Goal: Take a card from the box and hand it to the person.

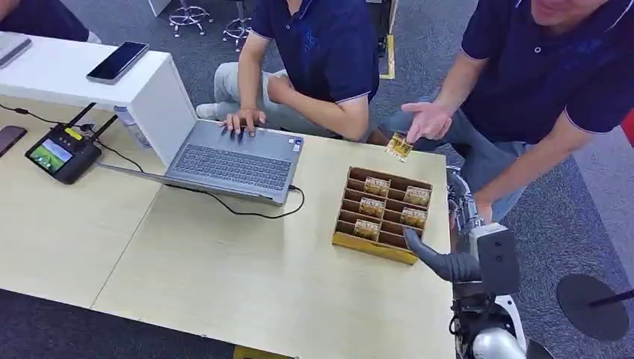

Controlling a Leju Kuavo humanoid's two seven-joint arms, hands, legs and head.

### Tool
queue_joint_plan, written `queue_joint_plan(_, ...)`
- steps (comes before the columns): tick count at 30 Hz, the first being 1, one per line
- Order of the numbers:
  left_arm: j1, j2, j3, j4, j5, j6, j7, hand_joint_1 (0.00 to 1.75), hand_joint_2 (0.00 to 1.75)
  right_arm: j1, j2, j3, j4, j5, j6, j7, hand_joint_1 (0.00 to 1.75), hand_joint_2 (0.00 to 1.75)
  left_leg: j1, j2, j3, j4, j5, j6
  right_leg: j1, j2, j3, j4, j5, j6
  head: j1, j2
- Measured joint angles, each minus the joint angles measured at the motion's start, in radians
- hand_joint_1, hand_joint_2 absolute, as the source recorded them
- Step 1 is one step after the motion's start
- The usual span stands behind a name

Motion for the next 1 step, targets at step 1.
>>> queue_joint_plan(1, 0.0, 0.0, 0.0, 0.0, 0.003, 0.0, 0.003, 0.0, 0.0, 0.026, -0.008, -0.01, -0.009, -0.04, 0.023, -0.011, 0.0, 0.0, 0.0, 0.0, 0.0, 0.0, 0.0, 0.0, 0.0, -0.001, 0.0, 0.0, 0.0, 0.0, 0.0, 0.0)
